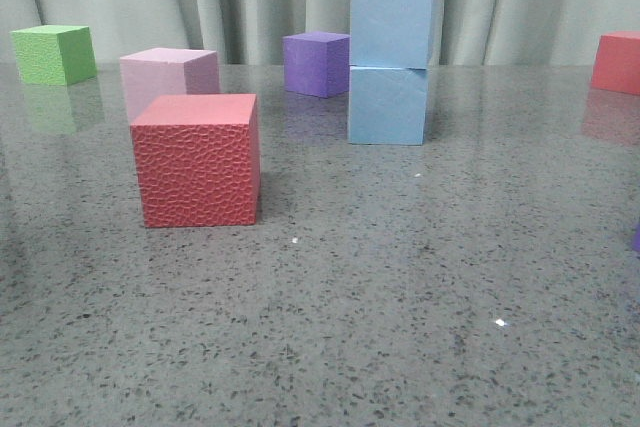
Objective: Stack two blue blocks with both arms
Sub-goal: 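Open the left gripper and raise it off the stacked cubes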
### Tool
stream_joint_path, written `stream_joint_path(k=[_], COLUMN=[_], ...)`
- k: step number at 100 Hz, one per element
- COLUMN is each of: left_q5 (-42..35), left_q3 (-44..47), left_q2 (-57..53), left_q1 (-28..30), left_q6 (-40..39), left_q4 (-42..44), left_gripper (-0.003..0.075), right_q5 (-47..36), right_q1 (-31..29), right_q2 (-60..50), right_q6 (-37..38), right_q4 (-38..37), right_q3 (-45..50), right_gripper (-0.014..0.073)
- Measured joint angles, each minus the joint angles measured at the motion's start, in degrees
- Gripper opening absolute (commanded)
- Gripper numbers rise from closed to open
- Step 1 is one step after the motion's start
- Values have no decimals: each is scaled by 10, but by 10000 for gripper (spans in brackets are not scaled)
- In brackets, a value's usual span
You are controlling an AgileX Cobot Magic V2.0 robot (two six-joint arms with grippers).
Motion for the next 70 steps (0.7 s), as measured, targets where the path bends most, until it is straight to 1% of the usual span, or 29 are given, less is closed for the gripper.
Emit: stream_joint_path(k=[23, 35, 47, 62, 70], left_q5=[0, 0, 0, 1, 1], left_q3=[0, 15, 51, 119, 153], left_q2=[-33, -56, -87, -139, -173], left_q1=[32, 54, 80, 112, 130], left_q6=[27, 36, 49, 68, 73], left_q4=[-2, -6, -10, -10, 7], left_gripper=[579, 579, 579, 579, 579], right_q5=[2, 2, 2, 2, 2], right_q1=[0, 0, 0, 0, 0], right_q2=[0, 0, 0, 0, 0], right_q6=[0, 0, 0, 0, 0], right_q4=[0, 0, 0, 0, 0], right_q3=[0, 0, 0, 0, 0], right_gripper=[598, 598, 598, 598, 598])
